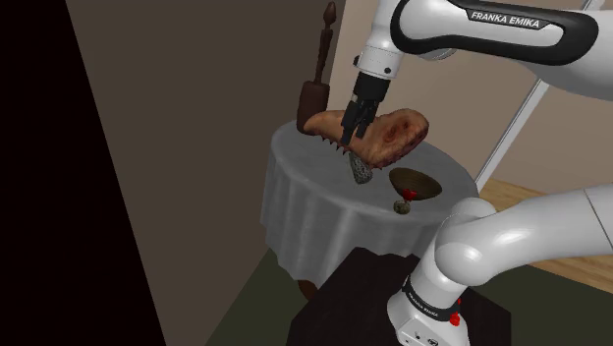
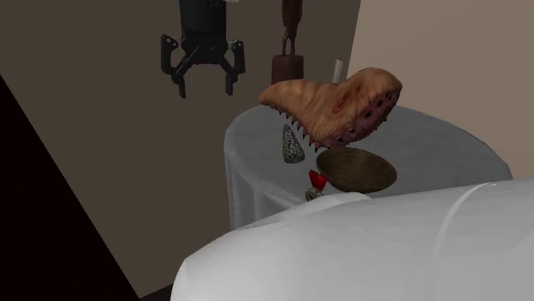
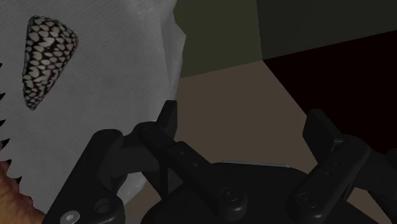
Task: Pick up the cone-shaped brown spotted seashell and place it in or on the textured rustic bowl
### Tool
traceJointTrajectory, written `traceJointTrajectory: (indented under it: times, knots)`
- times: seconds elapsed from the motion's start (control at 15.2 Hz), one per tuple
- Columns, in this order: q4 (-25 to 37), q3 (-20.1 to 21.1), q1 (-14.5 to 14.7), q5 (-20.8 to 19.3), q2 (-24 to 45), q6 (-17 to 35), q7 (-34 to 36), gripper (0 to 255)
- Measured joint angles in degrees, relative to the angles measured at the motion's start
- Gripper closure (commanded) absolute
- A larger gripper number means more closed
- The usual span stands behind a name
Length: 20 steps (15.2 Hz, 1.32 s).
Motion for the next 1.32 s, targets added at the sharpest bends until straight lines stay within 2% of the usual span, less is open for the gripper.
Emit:
traceJointTrajectory:
  times: [0.2,0.73,1.32]
  knots:
    - [-1.0,-1.4,-0.6,-0.9,0.3,1.3,-1.5,0]
    - [-4.6,-9.2,-3.7,-5.4,5.5,10.2,-10.2,0]
    - [-2.0,-19.2,-5.9,-7.5,18.0,20.8,-21.2,0]
